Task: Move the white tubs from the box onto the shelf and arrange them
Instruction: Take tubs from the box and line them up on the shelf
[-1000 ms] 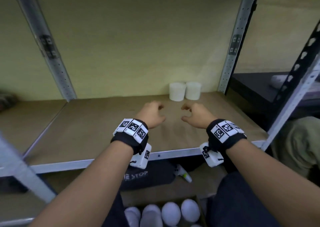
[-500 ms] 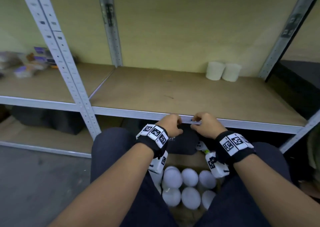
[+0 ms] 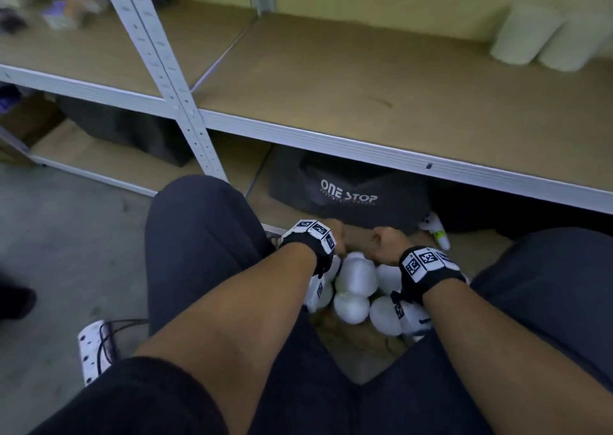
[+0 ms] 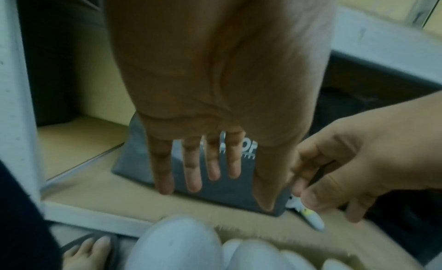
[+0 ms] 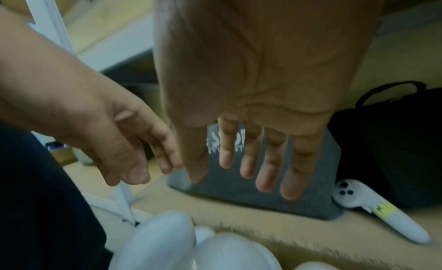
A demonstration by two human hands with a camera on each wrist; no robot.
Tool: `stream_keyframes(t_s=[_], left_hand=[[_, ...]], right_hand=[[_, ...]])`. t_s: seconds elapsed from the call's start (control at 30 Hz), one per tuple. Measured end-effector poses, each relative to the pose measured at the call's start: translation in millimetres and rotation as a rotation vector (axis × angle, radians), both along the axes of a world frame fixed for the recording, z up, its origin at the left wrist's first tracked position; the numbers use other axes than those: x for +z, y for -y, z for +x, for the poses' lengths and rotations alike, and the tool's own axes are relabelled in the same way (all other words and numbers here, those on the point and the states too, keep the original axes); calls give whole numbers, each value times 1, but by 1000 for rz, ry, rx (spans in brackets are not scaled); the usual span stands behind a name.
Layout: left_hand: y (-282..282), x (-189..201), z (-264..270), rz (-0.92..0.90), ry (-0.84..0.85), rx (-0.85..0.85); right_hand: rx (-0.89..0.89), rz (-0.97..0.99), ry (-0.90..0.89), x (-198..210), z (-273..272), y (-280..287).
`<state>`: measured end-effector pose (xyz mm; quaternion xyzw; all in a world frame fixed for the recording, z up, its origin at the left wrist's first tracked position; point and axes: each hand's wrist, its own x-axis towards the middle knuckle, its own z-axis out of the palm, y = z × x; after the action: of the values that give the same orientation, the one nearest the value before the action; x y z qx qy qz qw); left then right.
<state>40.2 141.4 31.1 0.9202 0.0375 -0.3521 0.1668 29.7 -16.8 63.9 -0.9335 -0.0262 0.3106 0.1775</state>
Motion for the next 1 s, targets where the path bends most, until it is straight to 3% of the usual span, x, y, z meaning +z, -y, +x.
stream_keyframes(t_s=[0.07, 0.17, 0.3, 0.4, 0.6, 0.8, 1.0], left_hand=[[0, -23, 1, 43, -29, -42], [2, 10, -18, 140, -30, -157], [0, -26, -16, 218, -91, -206], [1, -25, -20, 239, -88, -254], [-2, -40, -32, 186, -59, -165], [4, -35, -32, 159, -9, -192], [-2, -17, -35, 54, 56, -116]], right_hand=[[81, -89, -83, -20, -1, -5], [152, -142, -133, -43, -4, -11], [199, -204, -189, -67, -10, -17], [163, -217, -246, -79, -14, -19], [136, -217, -156, -90, -24, -25], [143, -231, -169, -83, -22, -30], [111, -202, -138, -48, -11, -22]])
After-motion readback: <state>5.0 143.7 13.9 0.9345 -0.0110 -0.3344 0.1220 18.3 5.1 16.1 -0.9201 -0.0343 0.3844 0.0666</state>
